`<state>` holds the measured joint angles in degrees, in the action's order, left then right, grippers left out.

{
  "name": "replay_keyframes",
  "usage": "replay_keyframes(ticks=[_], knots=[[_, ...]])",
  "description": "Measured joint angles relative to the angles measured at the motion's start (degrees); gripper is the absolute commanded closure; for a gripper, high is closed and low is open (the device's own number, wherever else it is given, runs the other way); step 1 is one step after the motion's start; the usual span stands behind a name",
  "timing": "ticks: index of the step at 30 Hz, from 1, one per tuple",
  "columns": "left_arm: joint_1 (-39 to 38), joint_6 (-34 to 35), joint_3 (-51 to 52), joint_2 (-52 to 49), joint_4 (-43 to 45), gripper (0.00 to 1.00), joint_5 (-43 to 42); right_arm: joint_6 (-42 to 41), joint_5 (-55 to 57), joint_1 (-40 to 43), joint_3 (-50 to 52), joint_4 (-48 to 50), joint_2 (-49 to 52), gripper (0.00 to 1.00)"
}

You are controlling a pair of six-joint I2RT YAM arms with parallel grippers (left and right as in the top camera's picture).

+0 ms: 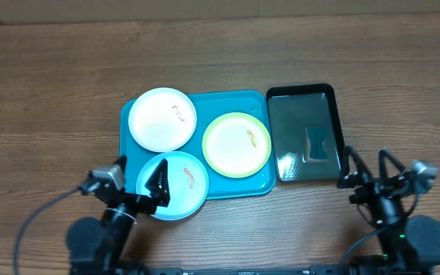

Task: Clean dirty plates on tray and stack at the side

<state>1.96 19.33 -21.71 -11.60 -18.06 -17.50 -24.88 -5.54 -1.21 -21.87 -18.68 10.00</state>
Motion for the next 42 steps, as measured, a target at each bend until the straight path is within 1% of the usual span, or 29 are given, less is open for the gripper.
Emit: replay_keyframes(ticks=[2,3,4,5,8,10,13,14,15,16,17,18,22,25,29,31,32,34,35,36,39,42], knots=[[0.0,-0.3,-8.8,-6.3,-4.9,0.0,-1.4,0.1,0.0,0.0,-7.3,-4.7,5.3,0.0],[0.0,-1.2,-15.5,-11.4,-9.7,0.0,-3.0,0.6,0.0,0.0,-12.0,-8.1,9.5,0.0],[0.0,-1.8,-19.3,-14.6,-13.0,0.0,-4.0,0.9,0.0,0.0,-14.8,-10.4,12.3,0.0],[0.0,-2.7,-24.1,-18.3,-18.2,0.0,-4.8,1.4,0.0,0.0,-17.8,-12.9,15.3,0.0],[0.0,-6.0,-40.2,-32.1,-35.6,0.0,-6.4,4.1,0.0,0.0,-29.5,-25.2,28.2,0.0],[0.0,-7.6,-50.5,-42.0,-44.8,0.0,-6.8,5.6,0.0,0.0,-38.5,-35.5,38.4,0.0],[0.0,-8.2,-61.4,-53.5,-52.0,0.0,-7.2,7.0,0.0,0.0,-49.9,-45.5,51.8,0.0],[0.0,-8.2,-63.9,-56.7,-54.0,0.06,-7.3,7.1,0.0,0.0,-52.8,-47.8,55.6,0.0],[0.0,-8.2,-65.8,-59.5,-55.2,0.25,-7.5,7.3,-0.1,0.0,-55.7,-50.7,59.1,0.0],[0.0,-8.5,-67.0,-61.9,-56.1,0.62,-7.6,7.4,-0.3,0.0,-58.1,-53.2,62.3,0.0],[0.0,-8.5,-67.7,-64.1,-57.0,0.96,-7.8,7.6,-0.5,0.0,-59.9,-54.9,64.8,0.0],[0.0,-8.6,-68.0,-65.9,-57.9,0.96,-8.2,7.8,-1.0,0.0,-61.6,-56.6,67.8,0.0],[-0.9,-8.8,-67.9,-72.8,-61.7,0.96,-8.4,8.2,-2.6,0.0,-62.7,-58.2,73.3,0.01],[-3.4,-9.0,-66.6,-76.9,-61.4,0.96,-6.9,8.2,-3.5,0.0,-62.7,-58.5,76.1,0.01],[-7.9,-8.6,-63.6,-80.6,-58.6,0.95,-4.3,8.3,-3.7,-0.2,-62.7,-58.5,78.1,0.01],[-10.2,-7.7,-62.0,-82.1,-56.2,0.85,-2.3,8.4,-3.9,-0.7,-62.7,-58.5,78.5,0.01],[-11.3,-7.2,-61.3,-82.8,-55.2,0.78,-1.4,8.4,-4.0,-1.1,-62.7,-58.6,78.7,0.03],[-13.0,-5.9,-60.1,-84.0,-53.4,0.74,0.2,8.5,-4.1,-2.0,-62.7,-58.7,79.1,0.07],[-13.9,-5.7,-59.5,-84.5,-52.5,0.73,0.9,8.5,-4.1,-2.4,-62.7,-58.7,79.3,0.08],[-14.6,-5.5,-59.1,-85.1,-51.5,0.73,1.5,8.5,-4.0,-2.8,-62.7,-58.7,79.4,0.1],[-16.6,-4.9,-58.2,-86.7,-48.2,0.74,2.8,8.5,-3.6,-4.1,-62.7,-58.6,79.5,0.1],[-18.0,-4.6,-58.1,-88.2,-44.9,0.77,3.3,8.5,-2.3,-5.2,-62.7,-58.2,79.5,0.11]])
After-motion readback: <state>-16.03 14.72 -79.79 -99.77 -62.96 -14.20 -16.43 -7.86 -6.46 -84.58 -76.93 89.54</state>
